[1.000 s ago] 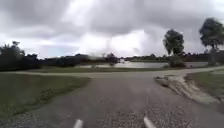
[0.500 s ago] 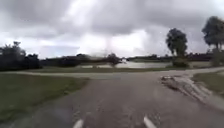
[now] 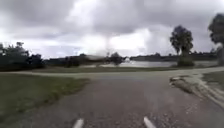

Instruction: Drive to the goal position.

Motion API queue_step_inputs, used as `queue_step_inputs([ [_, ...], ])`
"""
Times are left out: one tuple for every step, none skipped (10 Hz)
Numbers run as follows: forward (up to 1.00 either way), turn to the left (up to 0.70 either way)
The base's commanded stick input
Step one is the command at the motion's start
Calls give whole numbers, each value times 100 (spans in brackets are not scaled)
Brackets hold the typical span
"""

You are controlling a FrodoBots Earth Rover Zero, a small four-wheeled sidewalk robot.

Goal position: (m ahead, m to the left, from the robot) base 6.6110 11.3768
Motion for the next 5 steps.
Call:
queue_step_inputs([
  [70,0],
  [70,0],
  [70,0],
  [70,0],
  [70,0],
])
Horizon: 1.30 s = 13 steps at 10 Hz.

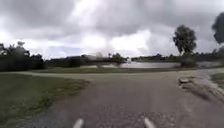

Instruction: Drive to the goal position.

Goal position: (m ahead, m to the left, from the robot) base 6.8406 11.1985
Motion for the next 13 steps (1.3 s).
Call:
queue_step_inputs([
  [70,0],
  [70,0],
  [70,0],
  [70,0],
  [70,0],
  [70,0],
  [70,0],
  [70,0],
  [70,0],
  [70,0],
  [70,0],
  [70,0],
  [70,0],
])
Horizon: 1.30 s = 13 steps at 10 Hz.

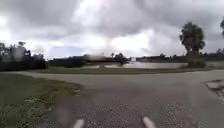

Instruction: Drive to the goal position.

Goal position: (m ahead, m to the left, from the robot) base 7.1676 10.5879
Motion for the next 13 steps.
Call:
queue_step_inputs([
  [70,0],
  [70,0],
  [70,0],
  [70,0],
  [70,0],
  [70,0],
  [70,0],
  [70,0],
  [70,0],
  [70,0],
  [70,0],
  [70,0],
  [70,2],
])
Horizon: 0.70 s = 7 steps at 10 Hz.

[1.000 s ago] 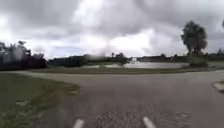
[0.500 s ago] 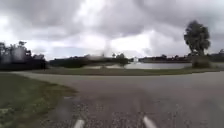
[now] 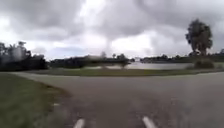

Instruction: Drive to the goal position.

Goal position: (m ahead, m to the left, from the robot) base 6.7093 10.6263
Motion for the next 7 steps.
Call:
queue_step_inputs([
  [70,3],
  [70,4],
  [70,4],
  [70,7],
  [70,9],
  [70,10],
  [70,11],
])
